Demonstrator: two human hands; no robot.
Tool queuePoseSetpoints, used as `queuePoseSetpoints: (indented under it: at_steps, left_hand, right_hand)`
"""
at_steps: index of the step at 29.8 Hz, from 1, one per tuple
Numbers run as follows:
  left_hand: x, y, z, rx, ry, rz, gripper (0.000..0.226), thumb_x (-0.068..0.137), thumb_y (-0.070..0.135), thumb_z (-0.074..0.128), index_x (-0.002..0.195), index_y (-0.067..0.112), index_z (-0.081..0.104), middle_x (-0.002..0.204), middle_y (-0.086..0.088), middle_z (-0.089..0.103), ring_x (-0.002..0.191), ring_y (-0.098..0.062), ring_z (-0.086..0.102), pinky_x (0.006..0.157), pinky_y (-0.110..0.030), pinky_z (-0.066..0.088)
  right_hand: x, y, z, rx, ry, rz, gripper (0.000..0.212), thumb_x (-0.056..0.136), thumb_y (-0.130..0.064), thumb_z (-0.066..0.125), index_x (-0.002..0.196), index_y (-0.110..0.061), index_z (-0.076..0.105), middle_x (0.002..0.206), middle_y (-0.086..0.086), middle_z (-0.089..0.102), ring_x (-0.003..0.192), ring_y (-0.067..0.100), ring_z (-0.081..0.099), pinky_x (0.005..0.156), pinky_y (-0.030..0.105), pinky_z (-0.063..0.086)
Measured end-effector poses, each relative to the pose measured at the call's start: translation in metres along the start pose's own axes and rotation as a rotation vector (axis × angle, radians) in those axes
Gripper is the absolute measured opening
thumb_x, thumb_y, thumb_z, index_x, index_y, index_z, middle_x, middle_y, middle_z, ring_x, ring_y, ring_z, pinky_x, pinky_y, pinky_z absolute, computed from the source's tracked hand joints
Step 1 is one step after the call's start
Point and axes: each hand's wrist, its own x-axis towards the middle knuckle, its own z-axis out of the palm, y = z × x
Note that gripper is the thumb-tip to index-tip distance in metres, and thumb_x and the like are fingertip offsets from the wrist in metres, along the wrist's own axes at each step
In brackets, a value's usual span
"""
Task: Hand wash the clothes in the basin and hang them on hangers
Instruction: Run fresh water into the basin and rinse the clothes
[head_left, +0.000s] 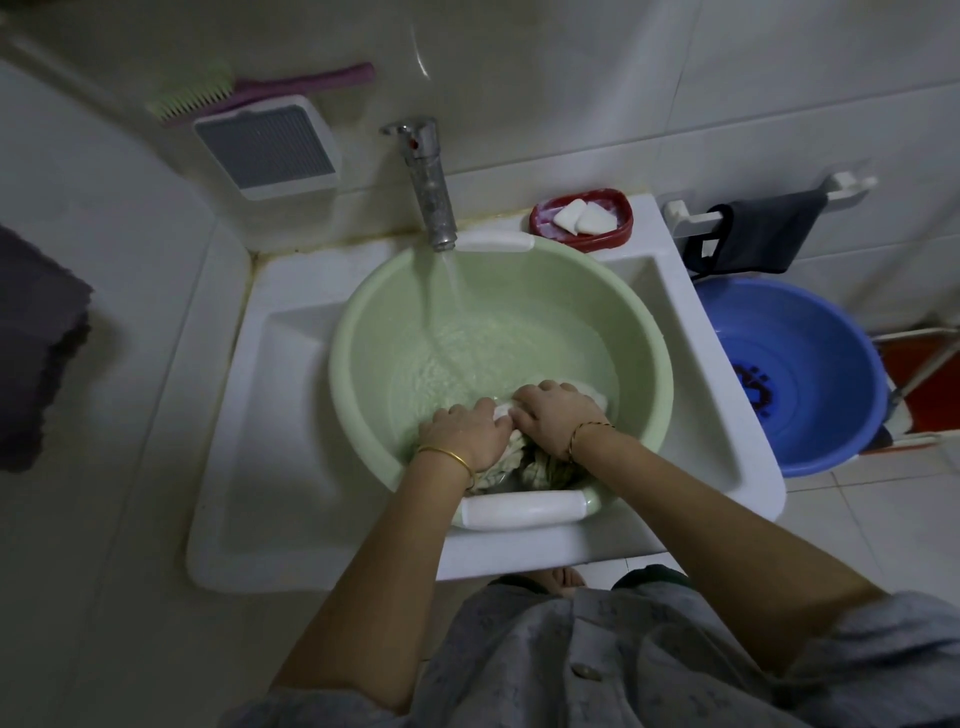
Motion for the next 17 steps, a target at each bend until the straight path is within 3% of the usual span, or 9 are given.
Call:
queuePoseSetpoints:
  at_steps: [10,17]
  left_hand:
    - [0.004,-0.009,0.002,-0.068,0.011,0.070,0.047,0.097,0.049,0.030,0.138,0.029,0.040,0.131,-0.015,0.054,0.118,-0.036,0.050,0.098,-0.040,0.039]
    - [0.006,-0.013,0.004,-0.089,0.018,0.104,0.049,0.098,0.048,0.030,0.143,0.030,0.034,0.129,-0.017,0.055,0.118,-0.037,0.050,0.098,-0.041,0.039]
  right_hand:
    - [-0.003,-0.003,-0.001,-0.014,0.000,0.021,0.043,0.099,-0.041,0.035,0.131,-0.016,0.048,0.129,0.011,0.051,0.119,0.031,0.046,0.097,0.038,0.038]
    - [-0.003,-0.005,-0.001,-0.061,0.013,0.022,0.042,0.099,-0.042,0.034,0.131,-0.017,0.047,0.129,0.010,0.051,0.118,0.031,0.047,0.097,0.038,0.038]
